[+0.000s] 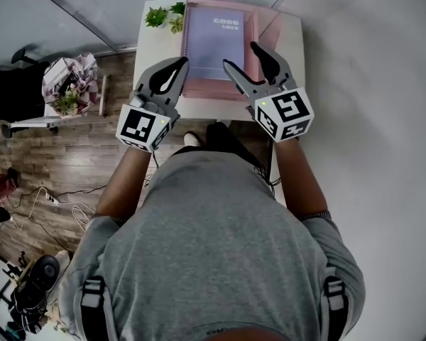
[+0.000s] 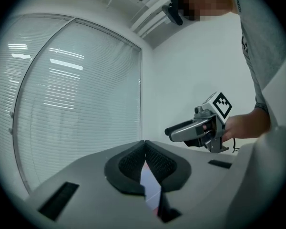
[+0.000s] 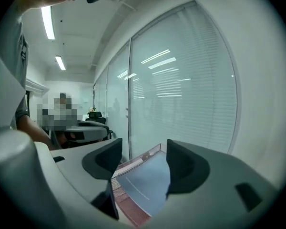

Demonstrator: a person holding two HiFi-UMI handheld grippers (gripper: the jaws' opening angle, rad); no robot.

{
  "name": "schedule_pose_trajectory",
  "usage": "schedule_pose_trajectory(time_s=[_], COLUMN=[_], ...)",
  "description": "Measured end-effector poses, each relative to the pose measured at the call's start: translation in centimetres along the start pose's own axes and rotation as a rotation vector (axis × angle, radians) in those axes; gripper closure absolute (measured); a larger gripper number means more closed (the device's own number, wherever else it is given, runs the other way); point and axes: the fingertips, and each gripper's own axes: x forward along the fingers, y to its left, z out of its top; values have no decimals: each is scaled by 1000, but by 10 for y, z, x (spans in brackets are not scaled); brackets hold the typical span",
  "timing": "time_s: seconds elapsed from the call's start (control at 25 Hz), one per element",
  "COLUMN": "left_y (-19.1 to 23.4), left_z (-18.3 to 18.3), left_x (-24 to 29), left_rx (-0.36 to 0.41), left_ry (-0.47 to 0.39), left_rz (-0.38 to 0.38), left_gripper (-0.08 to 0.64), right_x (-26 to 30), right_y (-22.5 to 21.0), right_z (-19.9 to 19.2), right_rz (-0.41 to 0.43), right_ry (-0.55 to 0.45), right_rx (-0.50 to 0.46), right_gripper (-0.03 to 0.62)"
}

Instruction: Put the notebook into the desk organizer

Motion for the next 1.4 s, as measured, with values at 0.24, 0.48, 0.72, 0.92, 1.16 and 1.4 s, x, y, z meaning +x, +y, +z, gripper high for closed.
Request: schedule_pose_trajectory(time_s=[0.24, 0.48, 0.72, 0.92, 1.16, 1.4], left_y=[-16, -36, -45, -50, -54, -54], left_z=[6, 11, 4, 3, -3, -5], left_x=[-3, -7, -3, -4, -1, -1], left_rx=[27, 43, 63, 64, 54, 55], left_ry=[-5, -48, -73, -58, -43, -38], left_rz=[-56, -89, -75, -81, -87, -84], left_gripper=[540, 540, 540, 540, 540, 540], right_x=[-27, -52, -64, -67, -68, -68], right_y=[22, 32, 30, 33, 29, 31], right_z=[9, 5, -9, -8, -12, -12], right_rz=[8, -9, 5, -2, -10, 5], right_ry=[-131, -197, -255, -265, -254, -246], right_rx=[-23, -27, -19, -39, -55, -65], right_gripper=[412, 568, 588, 588, 588, 588])
